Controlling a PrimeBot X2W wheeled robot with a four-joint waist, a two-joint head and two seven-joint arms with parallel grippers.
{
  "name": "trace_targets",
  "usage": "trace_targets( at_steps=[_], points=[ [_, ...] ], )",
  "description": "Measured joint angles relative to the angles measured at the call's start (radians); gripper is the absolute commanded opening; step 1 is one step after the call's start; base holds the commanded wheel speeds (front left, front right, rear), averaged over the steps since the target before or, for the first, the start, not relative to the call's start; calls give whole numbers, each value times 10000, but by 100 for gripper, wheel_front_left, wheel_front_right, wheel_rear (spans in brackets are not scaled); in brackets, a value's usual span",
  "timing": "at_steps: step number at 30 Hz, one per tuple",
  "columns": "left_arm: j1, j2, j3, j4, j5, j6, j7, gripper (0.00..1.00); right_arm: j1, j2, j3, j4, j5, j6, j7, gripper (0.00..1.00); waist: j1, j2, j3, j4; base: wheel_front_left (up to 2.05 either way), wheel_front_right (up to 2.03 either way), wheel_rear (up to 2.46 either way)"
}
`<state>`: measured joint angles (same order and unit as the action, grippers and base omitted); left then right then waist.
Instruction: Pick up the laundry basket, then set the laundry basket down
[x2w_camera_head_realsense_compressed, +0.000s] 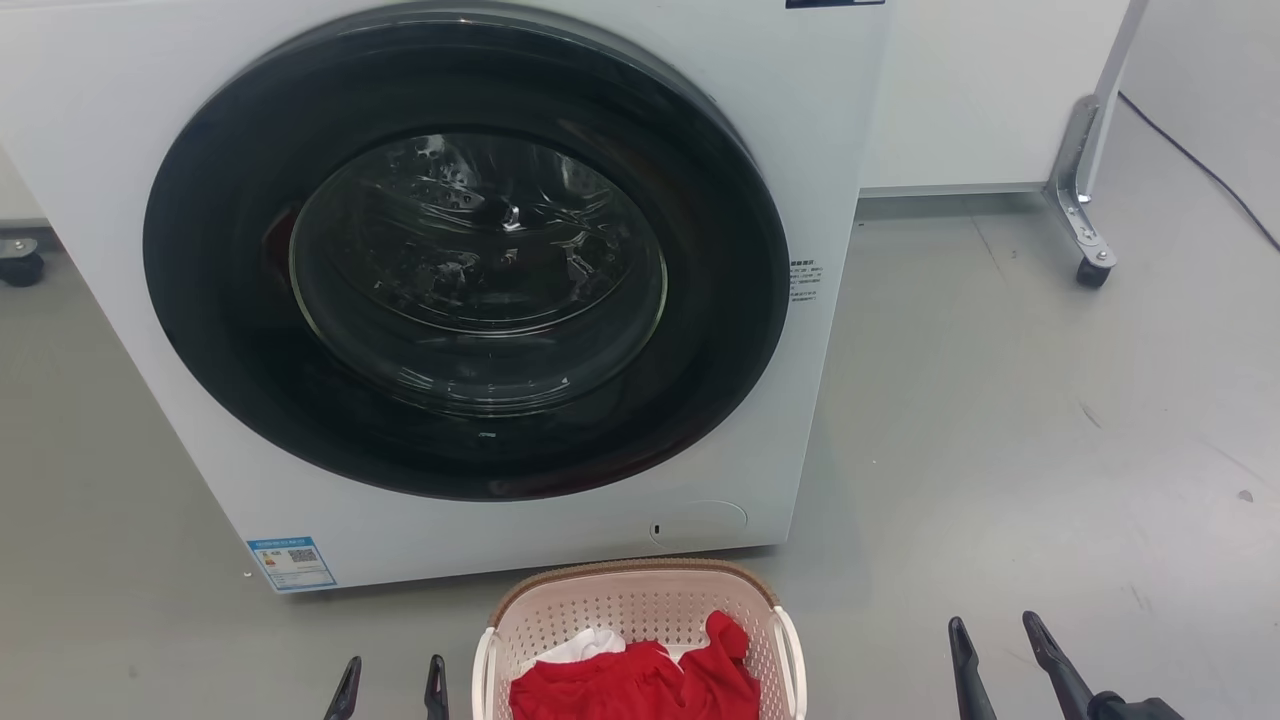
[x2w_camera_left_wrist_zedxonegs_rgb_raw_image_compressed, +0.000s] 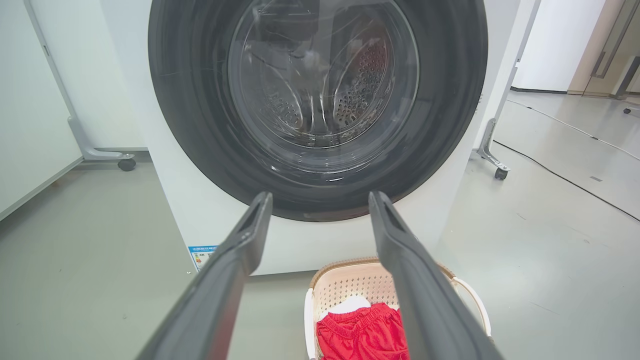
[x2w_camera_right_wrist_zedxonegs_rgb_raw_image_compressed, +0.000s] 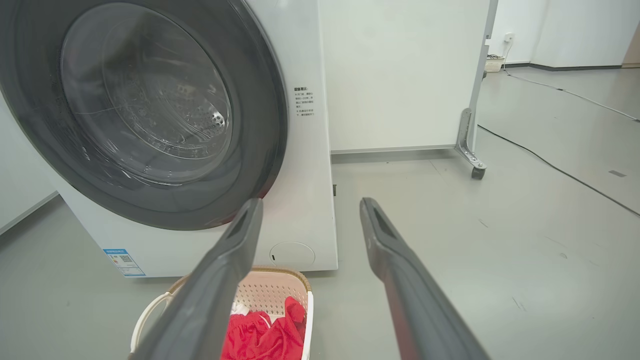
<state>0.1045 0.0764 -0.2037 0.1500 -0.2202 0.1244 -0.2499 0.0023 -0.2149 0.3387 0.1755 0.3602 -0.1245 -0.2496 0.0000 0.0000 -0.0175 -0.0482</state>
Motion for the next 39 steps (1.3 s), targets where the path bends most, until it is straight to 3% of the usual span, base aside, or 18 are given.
trace_targets(
  at_steps=[30, 31, 39],
  points=[
    [80, -159, 173, -385, 121, 0, 284, 100, 511, 428, -591, -619, -798, 0, 8, 100, 0, 0, 146, 91, 0, 0, 0],
    [81, -163, 176, -360, 115, -2, 282, 0, 515, 435, -589, -598, -815, 2, 15, 0, 0, 0, 149, 93, 0, 0, 0],
    [215, -173, 232, 25, -173, -107, 372, 0, 695, 587, -711, -201, -520, 81, 119, 0, 0, 0, 157, 108, 0, 0, 0]
  ],
)
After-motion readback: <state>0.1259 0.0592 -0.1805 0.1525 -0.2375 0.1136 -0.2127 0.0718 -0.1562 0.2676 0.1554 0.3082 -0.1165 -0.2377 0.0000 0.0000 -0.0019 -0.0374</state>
